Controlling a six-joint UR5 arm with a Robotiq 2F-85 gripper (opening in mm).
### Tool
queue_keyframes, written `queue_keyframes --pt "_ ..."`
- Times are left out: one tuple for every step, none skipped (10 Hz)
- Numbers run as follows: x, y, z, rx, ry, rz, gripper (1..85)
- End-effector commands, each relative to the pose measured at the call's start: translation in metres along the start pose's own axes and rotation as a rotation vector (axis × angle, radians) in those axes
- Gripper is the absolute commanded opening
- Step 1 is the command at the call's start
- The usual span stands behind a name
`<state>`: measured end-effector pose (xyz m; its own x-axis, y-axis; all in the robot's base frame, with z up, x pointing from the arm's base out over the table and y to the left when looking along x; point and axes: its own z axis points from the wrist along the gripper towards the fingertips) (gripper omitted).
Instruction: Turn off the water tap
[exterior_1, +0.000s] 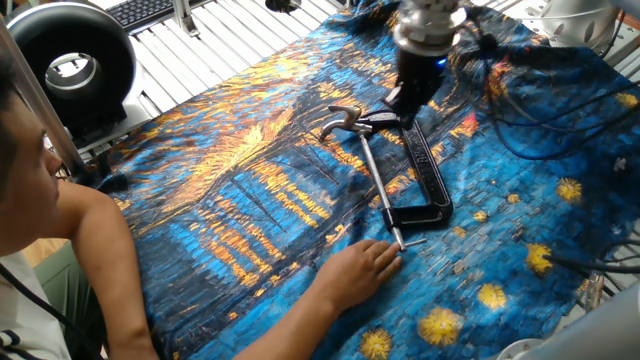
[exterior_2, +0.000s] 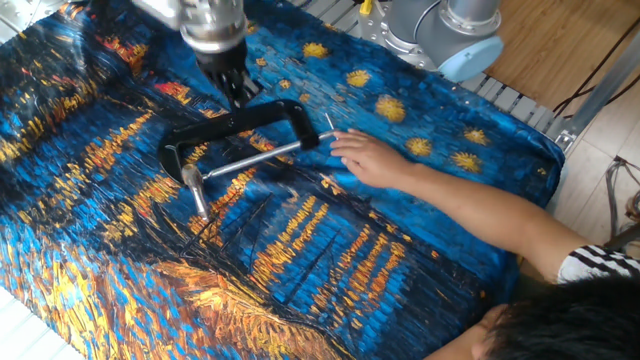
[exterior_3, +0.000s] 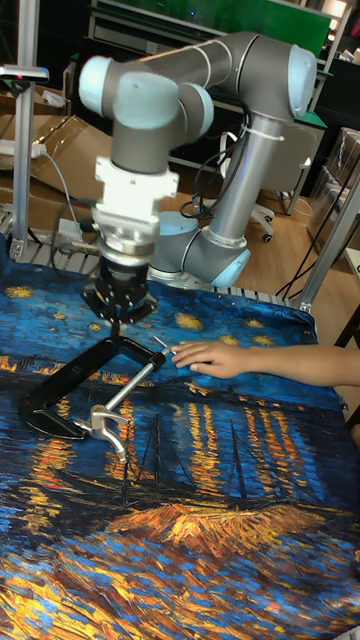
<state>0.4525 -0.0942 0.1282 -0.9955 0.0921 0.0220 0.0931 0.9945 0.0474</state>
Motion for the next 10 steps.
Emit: queue_keyframes --pt "0.002 -0.010 -0.006 -0.027 -0.023 0.070 1.3" --pt "-0.007 -0.014 0.005 -0.030 -0.035 0.042 1.3" --pt "-0.019 -0.027 0.019 -0.019 -0.059 -0.025 1.3" --pt "-0.023 -0.026 0.018 -0.022 -0.076 -0.080 1.3" --pt "-0.026 -0.017 0.018 -0.053 -0.091 -0.127 1.3" --pt "-0.033 -0.013 0.017 -0.065 -0.119 -0.170 1.3" --pt "-0.046 -0.015 0.015 -0.046 -0.171 -0.223 1.3" --pt "-0.052 -0.020 0.014 -0.026 -0.192 -0.236 1.3" --pt "-0.045 -0.033 0.016 0.018 -0.159 -0.212 1.3" --pt "-0.030 -0.026 -0.002 0.027 -0.106 -0.162 1.3"
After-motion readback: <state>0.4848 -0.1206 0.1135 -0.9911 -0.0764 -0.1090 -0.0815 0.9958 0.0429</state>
